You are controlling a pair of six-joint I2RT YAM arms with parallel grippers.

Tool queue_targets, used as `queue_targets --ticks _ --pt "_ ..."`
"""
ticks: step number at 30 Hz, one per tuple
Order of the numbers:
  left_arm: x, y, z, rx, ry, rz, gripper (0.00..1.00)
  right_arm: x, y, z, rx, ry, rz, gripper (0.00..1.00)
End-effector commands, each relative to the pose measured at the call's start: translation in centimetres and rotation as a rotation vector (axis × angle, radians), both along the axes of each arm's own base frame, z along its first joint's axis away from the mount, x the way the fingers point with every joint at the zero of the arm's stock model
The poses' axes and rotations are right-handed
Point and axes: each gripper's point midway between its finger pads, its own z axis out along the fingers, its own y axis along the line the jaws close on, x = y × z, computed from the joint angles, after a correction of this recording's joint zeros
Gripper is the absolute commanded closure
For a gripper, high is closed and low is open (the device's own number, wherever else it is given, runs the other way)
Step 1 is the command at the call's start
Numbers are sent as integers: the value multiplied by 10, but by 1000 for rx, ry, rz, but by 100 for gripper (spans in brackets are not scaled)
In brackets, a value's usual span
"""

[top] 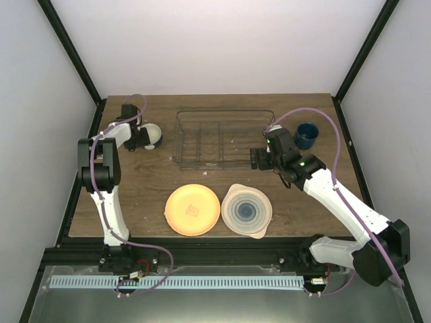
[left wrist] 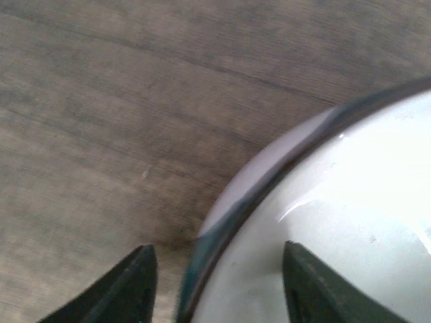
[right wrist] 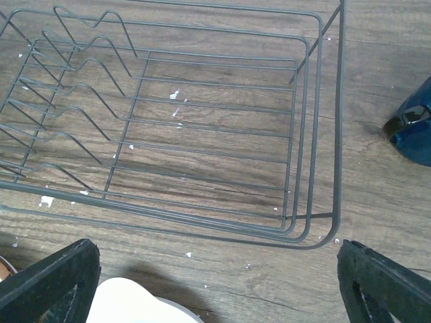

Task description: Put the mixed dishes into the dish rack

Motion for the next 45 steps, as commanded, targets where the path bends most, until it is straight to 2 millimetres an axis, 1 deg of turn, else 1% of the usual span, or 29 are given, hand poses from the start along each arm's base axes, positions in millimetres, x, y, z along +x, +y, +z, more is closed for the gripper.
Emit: queue_targets --ticks 1,5,7,8,12,15,16,18,20,21,25,28,29,31,32,34,38,39,40,43,45 --pt "1 -3 -8 -35 18 -9 60 -4 3 6 26 -11 6 4" --pt "-2 -5 -8 -50 20 -14 87 -4 4 3 26 -2 13 7" --pt "-4 -6 -6 -57 12 -20 98 -4 4 -1 22 3 14 9" --pt "-5 -7 -5 -62 8 -24 100 -4 5 -2 21 7 17 9" --pt "-12 -13 4 -108 -25 -47 100 -4 9 -10 32 14 31 9" --pt "-18 -17 17 -142 -70 -58 100 -5 18 -13 75 23 65 3" --pt "-21 -18 25 -150 -94 -59 100 -7 27 -13 107 27 100 1" --pt "-25 -18 45 -162 -147 -54 100 -9 41 -10 170 20 160 0" --pt "-27 -21 80 -178 -246 -58 100 -10 56 -4 236 13 222 0" --pt "-31 -23 91 -189 -278 -57 100 -12 64 -2 267 16 252 0" --pt "-41 -28 163 -201 -447 -71 100 -18 90 12 377 30 363 0" --pt "-56 -33 213 -210 -551 -102 100 -28 108 27 463 32 467 0" --pt "-62 -39 226 -230 -581 -119 100 -32 114 32 494 36 509 0" --pt "-76 -52 243 -256 -624 -154 100 -41 126 42 561 44 589 0" --pt "-83 -58 247 -252 -638 -164 100 -46 132 46 593 48 627 0" --pt "-96 -72 247 -259 -648 -190 100 -59 142 56 667 61 717 0" --pt "-119 -113 239 -354 -651 -271 100 -72 150 70 755 33 807 0" --pt "-124 -126 235 -378 -644 -301 100 -74 150 72 766 26 819 0" --pt "-129 -134 229 -388 -630 -317 100 -75 152 76 776 5 834 0" --pt "-140 -154 221 -412 -608 -351 100 -80 154 79 806 -19 857 0" --pt "-147 -166 220 -432 -609 -374 100 -81 156 76 828 -8 865 0"
